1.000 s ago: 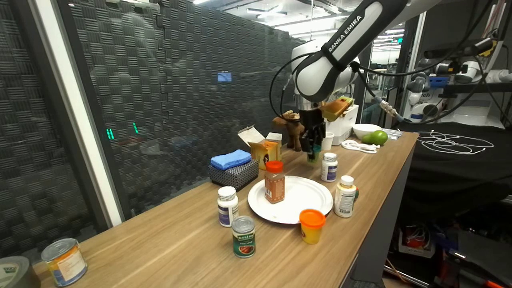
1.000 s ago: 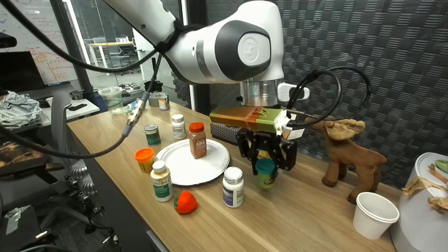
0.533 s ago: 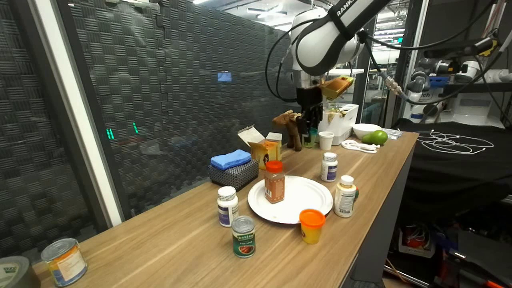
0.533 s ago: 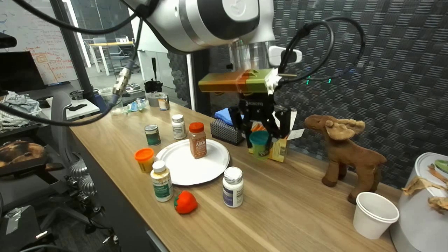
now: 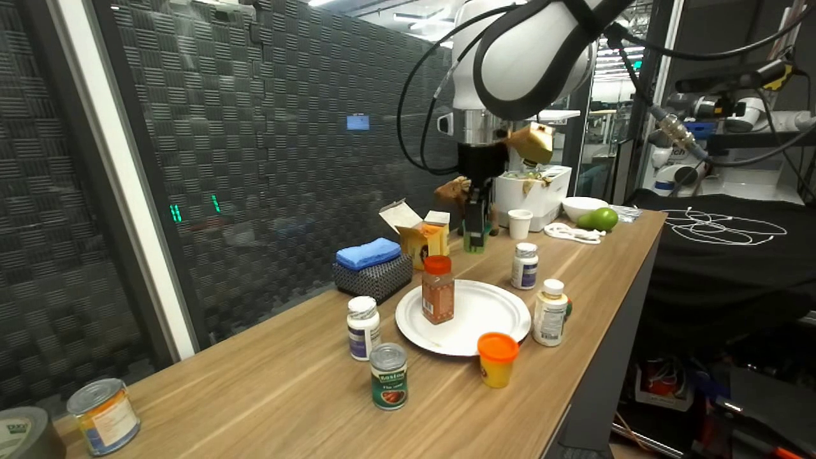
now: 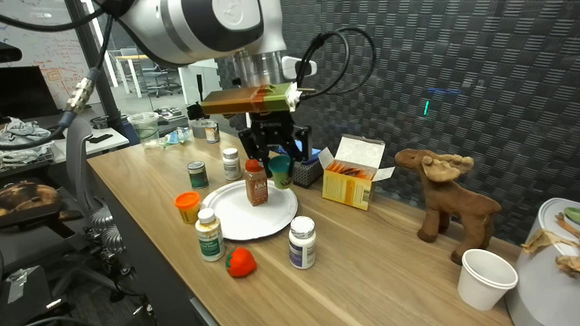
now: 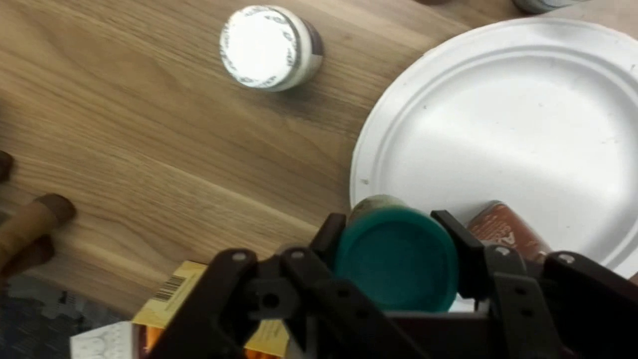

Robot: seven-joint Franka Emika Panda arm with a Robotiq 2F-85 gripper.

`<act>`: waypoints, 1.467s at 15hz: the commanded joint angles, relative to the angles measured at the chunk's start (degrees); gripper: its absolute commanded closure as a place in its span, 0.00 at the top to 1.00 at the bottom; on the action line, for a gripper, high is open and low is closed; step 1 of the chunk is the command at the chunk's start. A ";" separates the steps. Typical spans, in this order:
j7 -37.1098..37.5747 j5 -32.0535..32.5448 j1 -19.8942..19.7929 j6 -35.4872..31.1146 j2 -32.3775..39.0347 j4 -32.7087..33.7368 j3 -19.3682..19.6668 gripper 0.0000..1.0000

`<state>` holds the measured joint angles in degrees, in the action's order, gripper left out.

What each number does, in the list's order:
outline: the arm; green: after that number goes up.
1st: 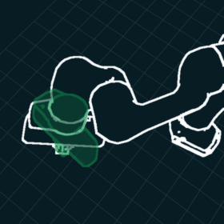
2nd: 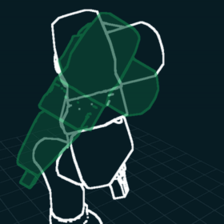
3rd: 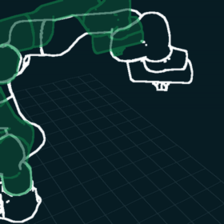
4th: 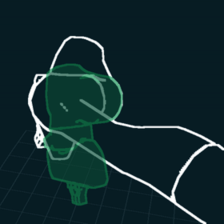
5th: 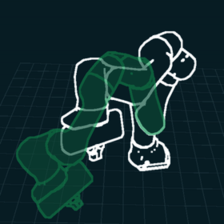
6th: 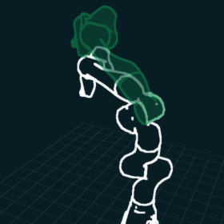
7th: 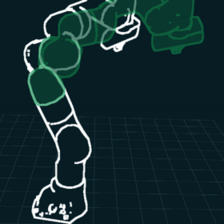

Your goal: Pick up the bottles and small containers from the table and put them on the white plate.

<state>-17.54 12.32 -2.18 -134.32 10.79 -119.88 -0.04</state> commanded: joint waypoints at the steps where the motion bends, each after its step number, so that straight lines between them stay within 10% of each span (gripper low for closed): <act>1: -3.61 0.58 1.05 -4.45 -0.81 -3.94 -1.35 0.24; 22: -13.32 3.92 1.57 -13.74 5.82 -5.53 -2.32 0.24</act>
<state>-31.34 13.72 -0.56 -145.24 15.91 -125.34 -2.72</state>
